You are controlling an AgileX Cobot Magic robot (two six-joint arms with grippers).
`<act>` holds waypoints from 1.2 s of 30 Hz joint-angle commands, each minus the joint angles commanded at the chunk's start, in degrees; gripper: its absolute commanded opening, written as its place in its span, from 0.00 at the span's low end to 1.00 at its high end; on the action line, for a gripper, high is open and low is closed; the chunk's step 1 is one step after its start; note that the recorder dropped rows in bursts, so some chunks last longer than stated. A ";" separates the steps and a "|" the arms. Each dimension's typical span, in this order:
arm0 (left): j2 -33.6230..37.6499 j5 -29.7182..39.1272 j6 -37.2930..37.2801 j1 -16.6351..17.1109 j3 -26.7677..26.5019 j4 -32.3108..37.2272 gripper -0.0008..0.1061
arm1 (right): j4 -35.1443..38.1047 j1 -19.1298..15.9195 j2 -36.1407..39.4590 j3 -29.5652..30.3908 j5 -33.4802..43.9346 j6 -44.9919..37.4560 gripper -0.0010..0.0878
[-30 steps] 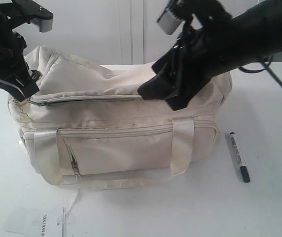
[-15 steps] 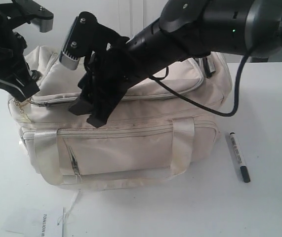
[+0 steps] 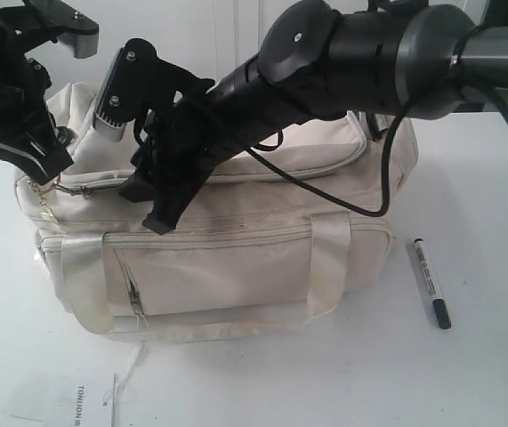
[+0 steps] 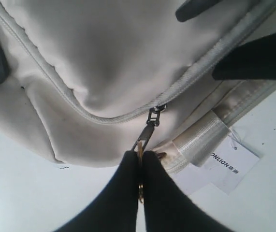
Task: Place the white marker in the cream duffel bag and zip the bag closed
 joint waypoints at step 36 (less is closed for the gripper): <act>0.00 0.00 -1.74 0.00 0.00 8.12 0.01 | -7.38 -0.11 -3.22 0.00 1.80 10.84 0.01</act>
